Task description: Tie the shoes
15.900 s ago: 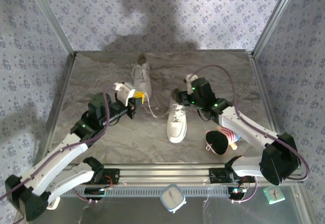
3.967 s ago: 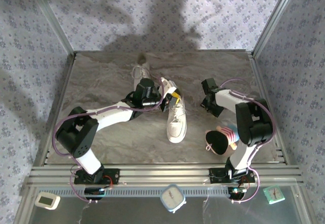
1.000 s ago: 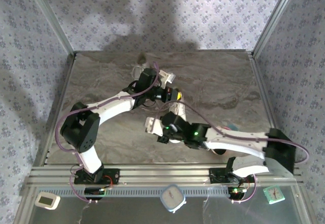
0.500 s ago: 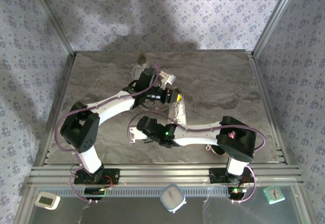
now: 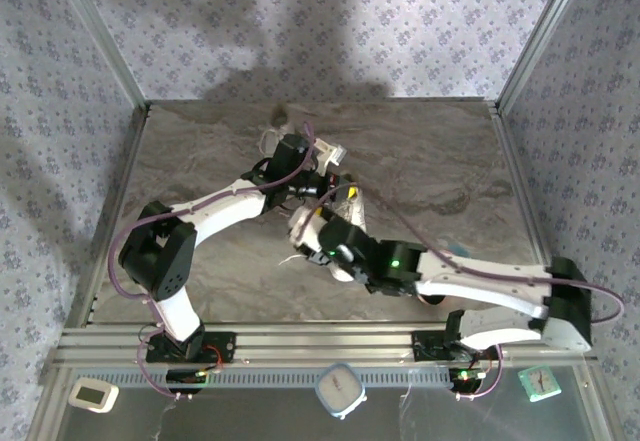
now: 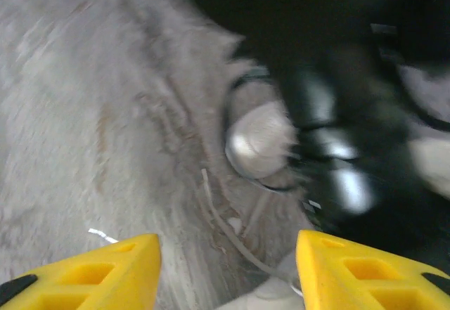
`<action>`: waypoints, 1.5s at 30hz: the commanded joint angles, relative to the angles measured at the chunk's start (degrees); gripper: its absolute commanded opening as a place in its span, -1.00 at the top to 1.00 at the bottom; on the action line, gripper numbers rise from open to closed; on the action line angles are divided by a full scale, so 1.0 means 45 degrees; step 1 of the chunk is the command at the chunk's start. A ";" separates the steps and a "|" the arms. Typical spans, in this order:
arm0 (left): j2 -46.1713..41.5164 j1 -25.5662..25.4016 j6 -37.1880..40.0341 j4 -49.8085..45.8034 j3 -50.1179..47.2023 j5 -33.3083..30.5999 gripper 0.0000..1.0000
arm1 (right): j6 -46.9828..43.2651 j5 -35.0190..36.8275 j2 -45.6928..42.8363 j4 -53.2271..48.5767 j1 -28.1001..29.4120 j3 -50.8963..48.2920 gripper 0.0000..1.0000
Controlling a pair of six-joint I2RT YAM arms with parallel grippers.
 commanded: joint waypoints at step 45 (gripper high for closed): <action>0.0080 0.0007 0.5375 -0.1879 0.0644 0.0123 1.00 | 0.3885 -1.5218 0.1569 0.1076 -1.0701 -0.1174 0.56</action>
